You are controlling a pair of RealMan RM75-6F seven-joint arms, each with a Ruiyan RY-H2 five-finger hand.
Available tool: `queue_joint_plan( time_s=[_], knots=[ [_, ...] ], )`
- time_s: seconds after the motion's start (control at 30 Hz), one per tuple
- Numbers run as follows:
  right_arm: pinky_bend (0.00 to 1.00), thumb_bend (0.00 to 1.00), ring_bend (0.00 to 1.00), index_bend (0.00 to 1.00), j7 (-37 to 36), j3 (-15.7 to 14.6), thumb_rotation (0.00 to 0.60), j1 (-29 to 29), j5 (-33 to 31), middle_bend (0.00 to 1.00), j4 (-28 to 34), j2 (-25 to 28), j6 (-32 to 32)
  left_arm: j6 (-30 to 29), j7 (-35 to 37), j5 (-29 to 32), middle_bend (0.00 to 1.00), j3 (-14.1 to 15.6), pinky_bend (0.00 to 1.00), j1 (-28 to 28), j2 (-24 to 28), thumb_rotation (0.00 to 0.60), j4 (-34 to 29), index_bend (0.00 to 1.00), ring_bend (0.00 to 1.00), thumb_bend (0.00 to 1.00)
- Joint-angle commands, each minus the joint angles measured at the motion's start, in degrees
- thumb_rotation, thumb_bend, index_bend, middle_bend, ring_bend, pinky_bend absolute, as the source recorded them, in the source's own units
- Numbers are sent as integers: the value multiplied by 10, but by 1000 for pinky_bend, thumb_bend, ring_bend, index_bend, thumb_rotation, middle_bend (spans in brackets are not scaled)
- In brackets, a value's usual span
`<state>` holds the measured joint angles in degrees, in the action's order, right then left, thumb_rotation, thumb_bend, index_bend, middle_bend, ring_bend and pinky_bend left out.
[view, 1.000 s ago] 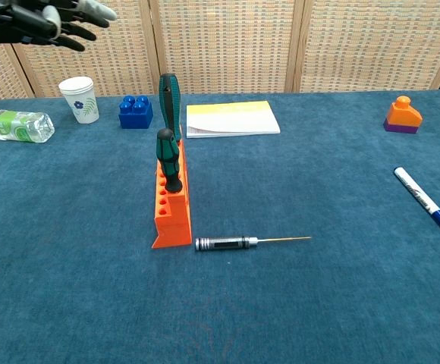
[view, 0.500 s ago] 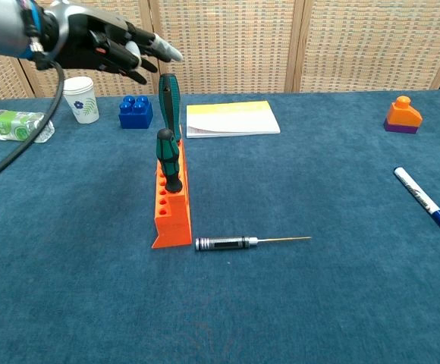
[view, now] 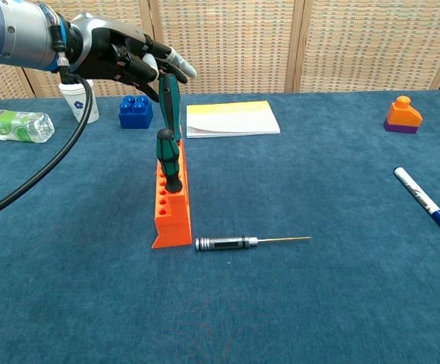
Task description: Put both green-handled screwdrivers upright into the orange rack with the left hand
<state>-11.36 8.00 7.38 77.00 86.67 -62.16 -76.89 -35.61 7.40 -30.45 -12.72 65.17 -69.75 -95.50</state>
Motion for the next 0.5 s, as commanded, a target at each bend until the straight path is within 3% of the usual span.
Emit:
queue_joint_plan(
  time_s=[0.03,0.5],
  knots=[
    [0,0,0,0,-1,0,600,0,0,0,0,1,-1,-4,-4,3,164,0,174,0,-1,600,-5,209,87,1000],
    [0,0,0,0,-2,0,600,-2,2,0,2,1,-3,6,-9,10,222,-5,229,-4,23,600,-25,231,136,1000]
  ],
)
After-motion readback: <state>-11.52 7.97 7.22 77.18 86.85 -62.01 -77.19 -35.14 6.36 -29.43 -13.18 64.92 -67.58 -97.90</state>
